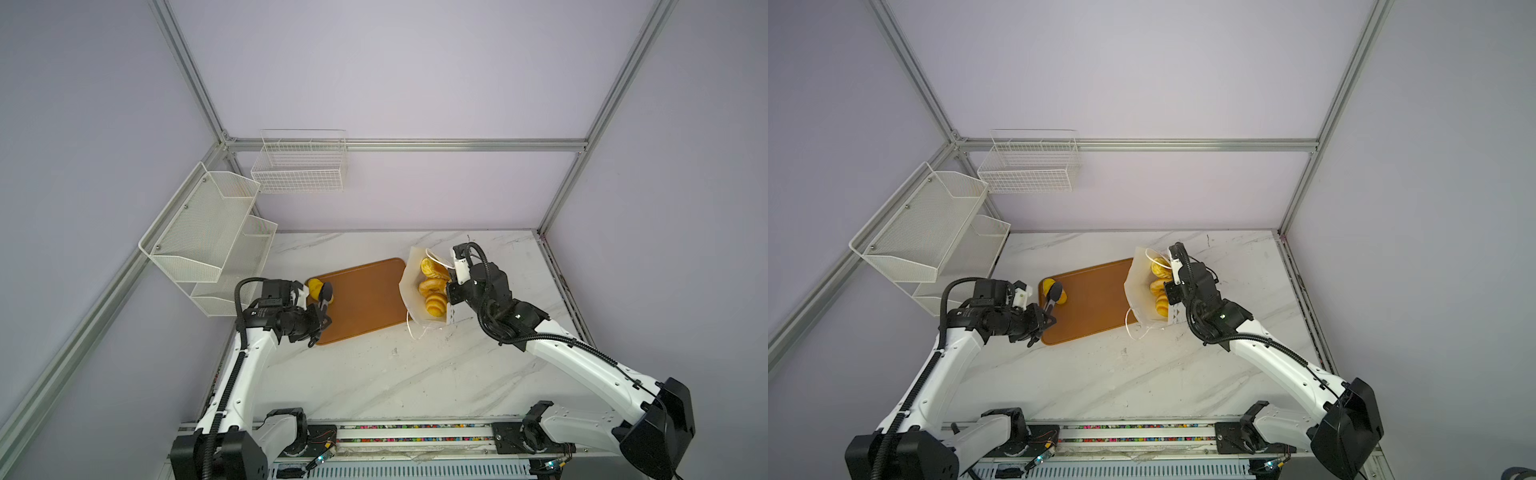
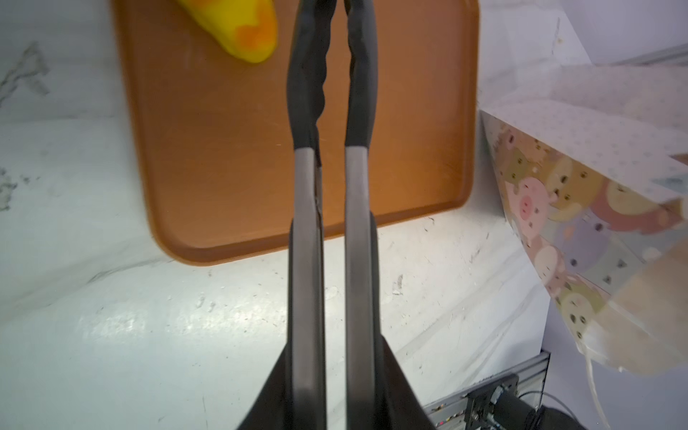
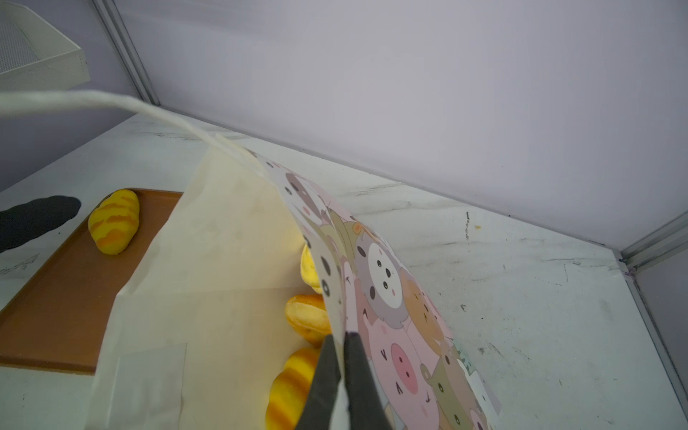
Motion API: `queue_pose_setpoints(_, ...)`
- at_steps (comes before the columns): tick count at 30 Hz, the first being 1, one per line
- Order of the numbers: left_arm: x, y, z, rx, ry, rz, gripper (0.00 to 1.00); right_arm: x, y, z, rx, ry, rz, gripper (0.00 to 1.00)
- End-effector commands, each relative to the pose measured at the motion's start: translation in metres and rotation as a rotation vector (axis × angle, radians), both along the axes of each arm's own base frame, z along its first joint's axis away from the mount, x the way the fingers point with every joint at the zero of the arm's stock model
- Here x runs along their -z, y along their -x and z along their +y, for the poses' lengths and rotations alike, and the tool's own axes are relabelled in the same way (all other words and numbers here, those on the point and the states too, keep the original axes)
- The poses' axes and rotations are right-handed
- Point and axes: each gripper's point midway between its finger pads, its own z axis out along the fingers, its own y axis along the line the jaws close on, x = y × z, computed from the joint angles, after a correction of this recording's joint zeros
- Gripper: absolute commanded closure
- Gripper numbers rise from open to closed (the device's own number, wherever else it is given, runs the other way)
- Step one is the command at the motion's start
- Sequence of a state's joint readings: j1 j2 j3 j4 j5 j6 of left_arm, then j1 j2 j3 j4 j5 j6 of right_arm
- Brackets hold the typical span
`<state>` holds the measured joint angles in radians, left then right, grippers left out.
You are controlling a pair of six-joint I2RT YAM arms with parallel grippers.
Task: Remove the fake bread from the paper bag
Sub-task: 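Swing the left gripper's tongs over to the bag mouth held by the right gripper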
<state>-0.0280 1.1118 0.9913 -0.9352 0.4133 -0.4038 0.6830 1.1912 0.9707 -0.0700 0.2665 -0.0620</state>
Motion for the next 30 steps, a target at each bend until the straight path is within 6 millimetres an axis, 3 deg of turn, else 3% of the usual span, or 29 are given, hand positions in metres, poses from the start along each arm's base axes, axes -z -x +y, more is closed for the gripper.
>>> queue_pose_setpoints(1, -0.063, -0.010, -0.030, 0.176, -0.110, -0.132, 0.73, -0.025, 0.003, 0.001, -0.030, -0.053, -0.092, 1.00)
queue_pose_setpoints(4, -0.096, -0.009, -0.064, 0.345, -0.201, -0.158, 0.70, -0.024, 0.007, 0.000, -0.043, -0.052, -0.099, 1.00)
queue_pose_setpoints(8, -0.120, -0.008, -0.101, 0.488, -0.260, -0.130, 0.70, -0.018, 0.009, -0.001, -0.047, -0.027, -0.087, 1.00)
queue_pose_setpoints(12, -0.148, -0.004, -0.126, 0.543, -0.250, -0.152, 0.69, -0.016, 0.008, -0.003, -0.034, -0.026, -0.080, 1.00)
queue_pose_setpoints(20, -0.171, 0.022, -0.154, 0.580, -0.138, -0.153, 0.67, -0.027, 0.002, -0.004, 0.007, -0.081, -0.078, 1.00)
queue_pose_setpoints(25, -0.184, 0.032, -0.145, 0.538, -0.116, -0.192, 0.65, -0.022, 0.000, -0.001, 0.006, -0.078, -0.063, 1.00)
queue_pose_setpoints(30, -0.193, 0.041, -0.161, 0.554, -0.009, -0.203, 0.65, -0.023, 0.001, -0.003, 0.012, -0.082, -0.067, 1.00)
